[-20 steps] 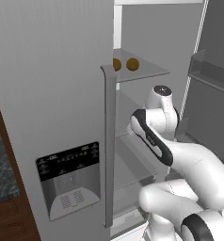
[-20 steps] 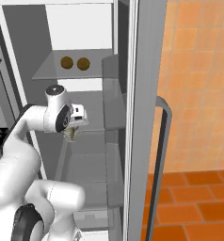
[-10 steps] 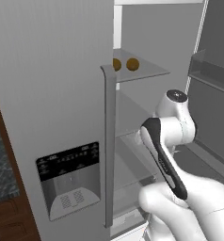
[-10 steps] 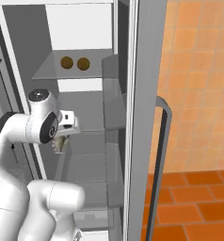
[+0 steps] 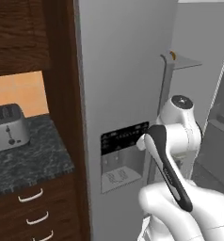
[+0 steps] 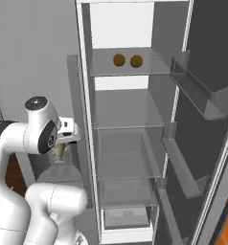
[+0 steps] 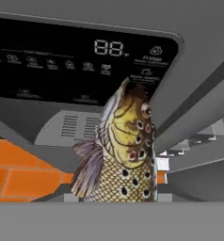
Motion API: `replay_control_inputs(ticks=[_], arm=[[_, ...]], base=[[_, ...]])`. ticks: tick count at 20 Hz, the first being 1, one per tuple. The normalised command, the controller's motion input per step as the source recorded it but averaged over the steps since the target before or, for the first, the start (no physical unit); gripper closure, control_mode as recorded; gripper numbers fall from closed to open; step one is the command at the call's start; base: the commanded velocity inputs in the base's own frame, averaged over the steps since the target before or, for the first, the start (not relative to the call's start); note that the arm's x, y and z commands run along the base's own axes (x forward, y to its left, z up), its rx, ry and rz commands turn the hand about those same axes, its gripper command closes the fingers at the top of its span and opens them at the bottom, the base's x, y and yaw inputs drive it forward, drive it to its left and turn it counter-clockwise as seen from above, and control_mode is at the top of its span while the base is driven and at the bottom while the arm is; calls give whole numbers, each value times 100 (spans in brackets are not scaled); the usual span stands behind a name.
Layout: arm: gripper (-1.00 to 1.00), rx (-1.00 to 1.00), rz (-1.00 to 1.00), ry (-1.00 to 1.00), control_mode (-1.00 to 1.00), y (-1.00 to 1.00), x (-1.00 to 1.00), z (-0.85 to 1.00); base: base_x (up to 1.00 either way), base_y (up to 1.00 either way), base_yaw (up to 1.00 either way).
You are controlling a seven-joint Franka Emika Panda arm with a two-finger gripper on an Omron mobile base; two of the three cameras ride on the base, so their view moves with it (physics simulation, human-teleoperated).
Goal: Place one avocado and one fish in each tupperware on the nearby counter, to pack two identical lunches.
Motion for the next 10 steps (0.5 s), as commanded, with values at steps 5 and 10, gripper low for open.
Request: replay_control_inputs(ticks=[5,10], arm=[[100,0,0,0,100,0,0,0],[100,0,0,0,100,0,0,0]], base=[[-21,100,9],[-15,100,10]])
